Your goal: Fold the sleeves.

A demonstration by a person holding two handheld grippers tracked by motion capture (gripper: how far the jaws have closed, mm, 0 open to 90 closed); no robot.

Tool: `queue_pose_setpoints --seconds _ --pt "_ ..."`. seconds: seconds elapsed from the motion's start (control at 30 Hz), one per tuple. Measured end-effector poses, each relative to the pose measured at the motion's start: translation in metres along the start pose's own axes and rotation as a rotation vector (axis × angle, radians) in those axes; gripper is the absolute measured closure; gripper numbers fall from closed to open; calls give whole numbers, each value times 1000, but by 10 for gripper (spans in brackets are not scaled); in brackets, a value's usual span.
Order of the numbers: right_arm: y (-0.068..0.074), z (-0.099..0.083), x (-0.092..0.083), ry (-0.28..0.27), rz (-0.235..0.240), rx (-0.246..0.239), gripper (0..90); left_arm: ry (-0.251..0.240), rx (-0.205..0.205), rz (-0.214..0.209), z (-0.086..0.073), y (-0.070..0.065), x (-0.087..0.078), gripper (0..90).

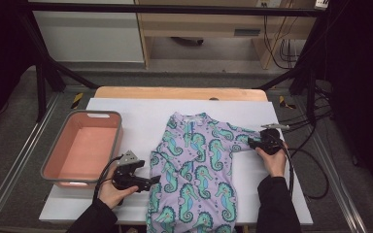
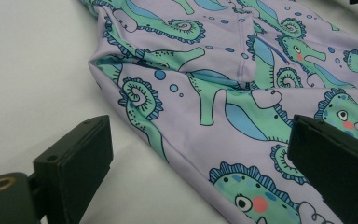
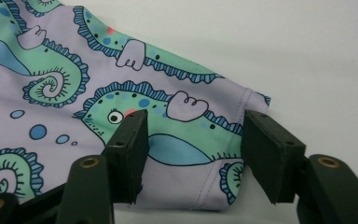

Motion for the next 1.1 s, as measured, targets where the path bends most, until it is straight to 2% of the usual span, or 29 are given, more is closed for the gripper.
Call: queue_pose_setpoints --seconds 0.13,0.23,0.27,0.33,0.4,0.53,0.77,0.9,1.1 --pt "2 1 0 0 1 2 524 3 -1 1 0 0 1 62" --pt "5 2 -3 -4 52 31 728 4 -1 0 -1 0 1 62" --pt "6 2 -3 -8 54 34 767 5 -1 -1 -1 0 1 62" --pt "6 4 -6 -18 32 8 839 5 1 -1 -1 0 1 62" --pt "9 8 -10 -44 42 -1 854 6 0 -1 -1 0 1 62" --pt "22 21 -23 -112 51 -67 861 6 4 -1 -1 0 1 62" --pt "66 45 -50 -221 142 -164 861 2 6 0 0 -1 0 62" --pt "92 50 -57 -244 212 -205 860 1 7 0 0 -1 0 62" --pt "127 49 -61 -247 308 -263 858 -2 10 2 1 -1 -1 62"
Point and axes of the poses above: each handheld gripper's, and its own axes: x roughly forward along the jaws, z roughly out of its top, y roughly to its left, the point moved 7 cm from there along x, roughly forward along the jaws
